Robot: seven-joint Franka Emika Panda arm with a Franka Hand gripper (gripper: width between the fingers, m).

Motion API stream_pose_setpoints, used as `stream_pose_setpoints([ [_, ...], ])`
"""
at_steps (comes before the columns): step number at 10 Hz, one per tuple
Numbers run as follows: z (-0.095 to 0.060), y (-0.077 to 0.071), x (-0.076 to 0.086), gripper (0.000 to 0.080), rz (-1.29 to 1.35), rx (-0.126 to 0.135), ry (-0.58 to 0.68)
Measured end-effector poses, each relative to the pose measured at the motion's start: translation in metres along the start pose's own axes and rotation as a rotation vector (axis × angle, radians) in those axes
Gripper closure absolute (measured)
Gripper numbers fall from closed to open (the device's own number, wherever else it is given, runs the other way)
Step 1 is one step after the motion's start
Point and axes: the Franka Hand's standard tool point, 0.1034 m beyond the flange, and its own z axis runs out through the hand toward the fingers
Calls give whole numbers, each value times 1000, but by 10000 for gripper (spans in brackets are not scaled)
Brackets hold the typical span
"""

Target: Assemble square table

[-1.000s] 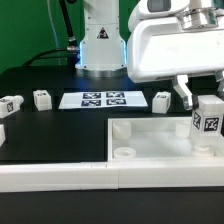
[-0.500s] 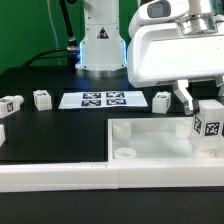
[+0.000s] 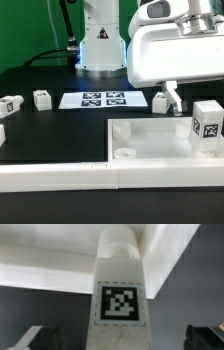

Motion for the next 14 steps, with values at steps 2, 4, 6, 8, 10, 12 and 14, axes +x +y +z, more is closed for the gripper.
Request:
stream_pose_setpoints([
  [2,0,0,0,152,0,0,0],
  [4,0,0,0,151,0,0,0],
  [6,0,1,0,151,0,0,-3],
  [8,0,8,20,151,12,7,-45],
  [10,2,5,28,151,14,22,-97],
  [12,6,-1,18,151,26,50,-252],
  [14,3,-3,14,151,27,66,-344],
])
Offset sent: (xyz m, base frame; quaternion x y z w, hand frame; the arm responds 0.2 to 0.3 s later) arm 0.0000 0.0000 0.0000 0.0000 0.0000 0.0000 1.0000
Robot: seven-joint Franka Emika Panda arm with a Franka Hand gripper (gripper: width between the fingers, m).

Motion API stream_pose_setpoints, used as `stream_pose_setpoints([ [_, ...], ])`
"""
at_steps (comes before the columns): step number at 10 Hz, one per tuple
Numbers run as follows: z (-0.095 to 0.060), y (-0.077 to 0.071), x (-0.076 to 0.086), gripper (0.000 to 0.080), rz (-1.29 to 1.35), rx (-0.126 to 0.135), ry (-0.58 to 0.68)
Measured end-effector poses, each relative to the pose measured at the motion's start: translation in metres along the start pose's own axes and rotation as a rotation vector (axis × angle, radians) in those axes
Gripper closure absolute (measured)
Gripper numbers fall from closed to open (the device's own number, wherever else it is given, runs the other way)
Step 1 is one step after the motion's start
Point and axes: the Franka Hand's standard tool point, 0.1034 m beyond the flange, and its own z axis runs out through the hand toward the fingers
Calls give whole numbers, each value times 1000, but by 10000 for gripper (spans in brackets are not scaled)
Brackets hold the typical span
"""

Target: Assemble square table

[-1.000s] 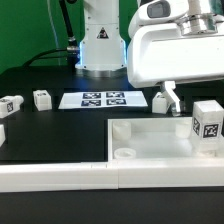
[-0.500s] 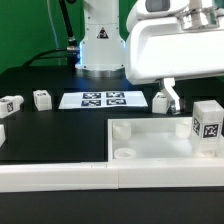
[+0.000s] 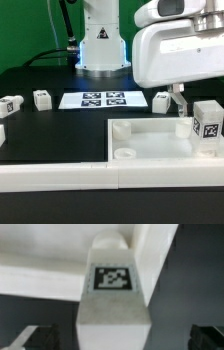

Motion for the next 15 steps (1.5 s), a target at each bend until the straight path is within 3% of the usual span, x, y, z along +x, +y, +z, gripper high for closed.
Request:
stream_pose_setpoints([
  [2,-2,0,-7,151,1,21,-145],
  [3,-3,10,-15,151,15,32,-285],
  [6,9,18,-8,151,36,33,-482],
  [11,11,6,7,151,62,22,-409],
  [12,12,7,6,274,77,19,-411],
  [13,12,7,6,274,99,14,-412],
  [15,12,9,6,509,100,12,-412],
])
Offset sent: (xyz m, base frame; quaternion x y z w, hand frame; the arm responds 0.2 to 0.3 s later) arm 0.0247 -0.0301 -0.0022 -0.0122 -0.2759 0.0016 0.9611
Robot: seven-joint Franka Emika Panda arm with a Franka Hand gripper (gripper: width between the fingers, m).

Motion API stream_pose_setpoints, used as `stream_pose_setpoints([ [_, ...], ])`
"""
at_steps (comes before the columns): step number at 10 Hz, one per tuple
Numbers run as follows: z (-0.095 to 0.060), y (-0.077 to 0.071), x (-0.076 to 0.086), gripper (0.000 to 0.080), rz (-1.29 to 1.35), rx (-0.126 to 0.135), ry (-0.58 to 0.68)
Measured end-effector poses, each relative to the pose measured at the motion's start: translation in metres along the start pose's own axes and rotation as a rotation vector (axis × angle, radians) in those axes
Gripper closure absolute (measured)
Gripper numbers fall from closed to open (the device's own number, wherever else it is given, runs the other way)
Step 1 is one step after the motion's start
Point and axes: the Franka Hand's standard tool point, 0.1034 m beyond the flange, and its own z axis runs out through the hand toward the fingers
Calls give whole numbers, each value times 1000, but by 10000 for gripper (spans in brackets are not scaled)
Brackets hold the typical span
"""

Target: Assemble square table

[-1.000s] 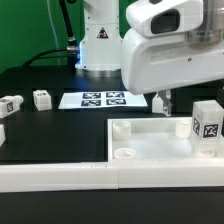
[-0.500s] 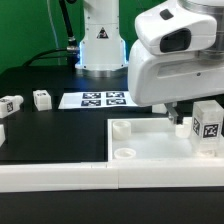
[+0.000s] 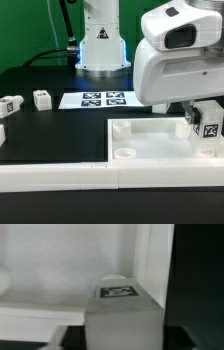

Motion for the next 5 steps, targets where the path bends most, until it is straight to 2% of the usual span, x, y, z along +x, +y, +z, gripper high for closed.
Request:
stream_pose_setpoints([
  [4,1,0,1,509,293,0,6],
  [5,1,1,-2,509,466,3,32],
])
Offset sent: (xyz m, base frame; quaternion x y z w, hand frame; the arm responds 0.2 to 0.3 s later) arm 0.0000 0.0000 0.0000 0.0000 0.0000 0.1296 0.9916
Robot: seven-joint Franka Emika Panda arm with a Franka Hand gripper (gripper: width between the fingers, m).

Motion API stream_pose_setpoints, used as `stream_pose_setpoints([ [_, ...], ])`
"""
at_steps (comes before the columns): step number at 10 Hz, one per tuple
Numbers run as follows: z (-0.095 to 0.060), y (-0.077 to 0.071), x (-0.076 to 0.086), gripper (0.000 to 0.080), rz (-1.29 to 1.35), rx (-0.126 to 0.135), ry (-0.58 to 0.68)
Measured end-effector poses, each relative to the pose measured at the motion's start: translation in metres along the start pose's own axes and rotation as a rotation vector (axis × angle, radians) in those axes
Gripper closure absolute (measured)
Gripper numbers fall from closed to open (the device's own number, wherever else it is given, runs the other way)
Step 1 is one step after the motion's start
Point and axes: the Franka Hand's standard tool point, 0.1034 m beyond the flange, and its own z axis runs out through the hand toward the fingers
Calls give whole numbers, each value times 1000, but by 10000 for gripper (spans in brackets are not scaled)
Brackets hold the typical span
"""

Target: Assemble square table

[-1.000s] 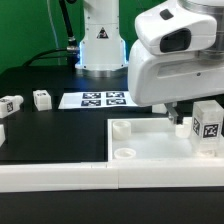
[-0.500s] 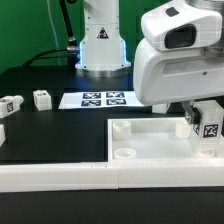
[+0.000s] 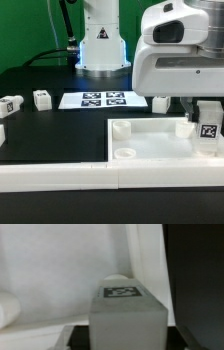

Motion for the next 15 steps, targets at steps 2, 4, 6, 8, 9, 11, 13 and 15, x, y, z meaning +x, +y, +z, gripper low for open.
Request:
stream_pose_setpoints([
  [2,1,2,-3,509,239,15,-3],
  [4,-1,4,2,509,496,37,10],
  [6,-1,4,2,509,605,39,6],
  [8,-1,4,1,509,699,40,5],
  [9,-1,4,0,509,860,59,10],
  [11,1,5,-4,509,1079,117,30],
  [13,1,4,-6,509,1225,136,43],
  [15,0,4,-6,509,1244,136,44],
])
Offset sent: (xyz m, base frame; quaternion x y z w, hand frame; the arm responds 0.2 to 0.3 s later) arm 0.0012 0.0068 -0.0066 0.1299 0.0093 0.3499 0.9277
